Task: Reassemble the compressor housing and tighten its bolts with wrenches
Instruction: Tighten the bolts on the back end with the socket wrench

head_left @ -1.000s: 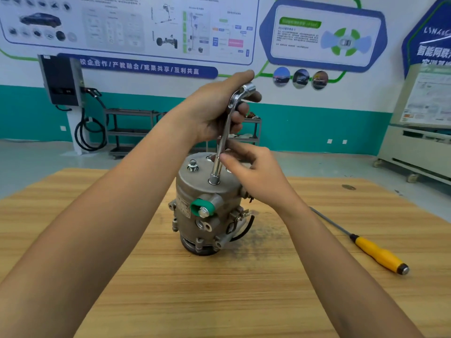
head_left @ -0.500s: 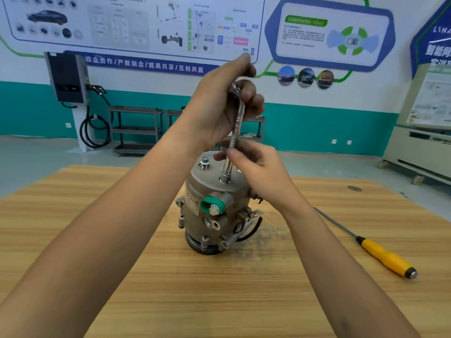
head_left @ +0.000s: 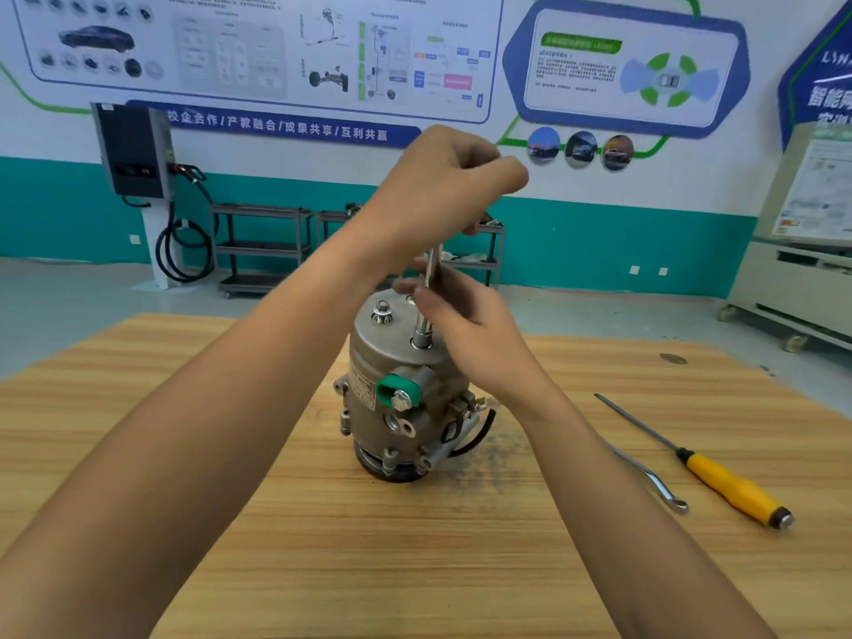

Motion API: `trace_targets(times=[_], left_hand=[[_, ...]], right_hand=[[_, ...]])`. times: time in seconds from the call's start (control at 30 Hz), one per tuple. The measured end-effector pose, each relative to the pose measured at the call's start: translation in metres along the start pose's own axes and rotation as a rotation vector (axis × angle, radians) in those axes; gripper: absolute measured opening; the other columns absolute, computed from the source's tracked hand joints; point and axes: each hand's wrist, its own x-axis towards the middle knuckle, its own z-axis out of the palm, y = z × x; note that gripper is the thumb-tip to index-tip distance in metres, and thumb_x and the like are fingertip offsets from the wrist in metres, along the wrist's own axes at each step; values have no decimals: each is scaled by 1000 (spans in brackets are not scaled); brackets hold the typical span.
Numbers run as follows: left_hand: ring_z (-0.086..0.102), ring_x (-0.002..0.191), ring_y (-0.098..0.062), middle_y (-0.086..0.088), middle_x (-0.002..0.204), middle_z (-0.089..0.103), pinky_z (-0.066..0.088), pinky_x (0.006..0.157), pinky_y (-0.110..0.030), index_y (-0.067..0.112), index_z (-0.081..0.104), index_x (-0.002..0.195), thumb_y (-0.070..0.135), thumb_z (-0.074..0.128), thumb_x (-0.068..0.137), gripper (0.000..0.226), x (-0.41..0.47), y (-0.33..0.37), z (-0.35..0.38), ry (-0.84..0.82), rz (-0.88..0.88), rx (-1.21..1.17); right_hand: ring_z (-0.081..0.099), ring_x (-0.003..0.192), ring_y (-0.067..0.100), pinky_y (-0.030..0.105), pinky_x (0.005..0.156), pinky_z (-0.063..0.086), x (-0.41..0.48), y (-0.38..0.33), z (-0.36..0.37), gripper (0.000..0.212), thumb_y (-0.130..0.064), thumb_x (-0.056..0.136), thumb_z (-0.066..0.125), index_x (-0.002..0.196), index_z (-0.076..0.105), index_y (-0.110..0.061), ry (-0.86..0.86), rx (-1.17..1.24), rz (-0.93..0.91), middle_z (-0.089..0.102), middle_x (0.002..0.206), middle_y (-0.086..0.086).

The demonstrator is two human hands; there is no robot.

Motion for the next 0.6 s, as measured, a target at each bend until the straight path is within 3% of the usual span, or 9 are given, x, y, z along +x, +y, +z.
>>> trace_targets(times=[0.07, 0.13, 0.23, 0.33, 0.43, 0.6], left_hand=[[35, 42, -11, 8, 42, 33, 37, 50, -19, 21, 42, 41, 14, 57, 80, 42, 3, -6, -5, -70, -11, -140], [34, 38, -11, 9, 39, 32, 35, 48, -21, 23, 41, 36, 16, 53, 74, 41, 2, -9, -6, -46, -38, -250], [27, 39, -12, 4, 44, 29, 25, 47, -24, 21, 40, 41, 18, 54, 75, 36, 2, -11, -2, 93, -60, -218], [17, 46, -10, 3, 47, 20, 17, 53, -29, 14, 33, 51, 10, 52, 84, 39, 4, -10, 8, 230, -14, -6], [15, 52, -14, -2, 51, 17, 16, 56, -30, 16, 28, 51, 9, 48, 87, 42, 2, -9, 13, 299, 30, 97], [17, 48, -16, -1, 47, 19, 16, 55, -31, 17, 26, 49, 13, 47, 91, 48, 0, -10, 16, 374, 67, 180]], right_hand=[[56, 104, 2, 8, 86, 40, 0, -2, -2, 20, -20, 97, 48, 89, 59, -35, -21, -10, 17, 67, 106, -8], [55, 107, 6, 25, 98, 41, -1, -5, 1, 15, -27, 95, 52, 102, 65, -25, 62, -142, 2, 66, 109, -6], [39, 129, 13, 52, 112, 21, -12, -4, 16, 63, -59, 81, 55, 131, 49, -22, 156, -443, 51, 51, 135, -6], [8, 142, 13, 56, 112, -4, -31, 3, 39, 104, -80, 64, 40, 147, 19, -22, 116, -581, 112, 20, 154, -5], [-8, 143, 13, 57, 110, -9, -38, 11, 52, 109, -78, 66, 40, 150, 6, -18, 146, -622, 164, 2, 158, -3], [-19, 139, 11, 57, 108, -13, -39, 11, 59, 108, -75, 66, 35, 150, 0, -16, 234, -672, 153, -6, 157, -1]])
